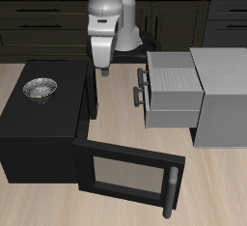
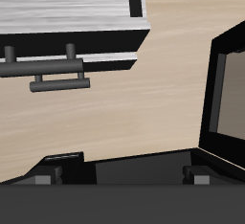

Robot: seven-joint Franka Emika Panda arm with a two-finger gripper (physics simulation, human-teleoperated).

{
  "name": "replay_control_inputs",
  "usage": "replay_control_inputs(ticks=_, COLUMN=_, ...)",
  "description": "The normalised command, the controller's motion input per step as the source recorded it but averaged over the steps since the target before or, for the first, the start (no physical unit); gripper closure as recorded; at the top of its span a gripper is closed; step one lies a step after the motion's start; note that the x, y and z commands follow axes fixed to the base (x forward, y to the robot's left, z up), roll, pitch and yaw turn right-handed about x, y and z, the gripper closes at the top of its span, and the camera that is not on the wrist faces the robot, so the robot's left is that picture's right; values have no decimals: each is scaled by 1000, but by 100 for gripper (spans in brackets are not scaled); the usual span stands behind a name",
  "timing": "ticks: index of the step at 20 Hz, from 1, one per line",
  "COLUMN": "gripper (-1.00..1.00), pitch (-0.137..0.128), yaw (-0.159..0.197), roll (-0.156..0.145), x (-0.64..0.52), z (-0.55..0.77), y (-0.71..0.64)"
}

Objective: Close the top and middle drawer of the white cabinet

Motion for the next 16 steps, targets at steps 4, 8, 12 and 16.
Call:
replay_control_inputs(ticks=4, gripper=-100, pitch=6, yaw=14, roll=31, x=134, z=-239, y=193)
replay_control_inputs(ticks=8, gripper=-100, pitch=2, yaw=7, roll=17, x=90, z=-115, y=79)
replay_control_inputs(ticks=12, gripper=-100, pitch=4, yaw=22, roll=13, x=127, z=-191, y=84)
replay_control_inputs(ticks=16, gripper=-100, pitch=30, yaw=6, roll=21, x=75, z=-267, y=81)
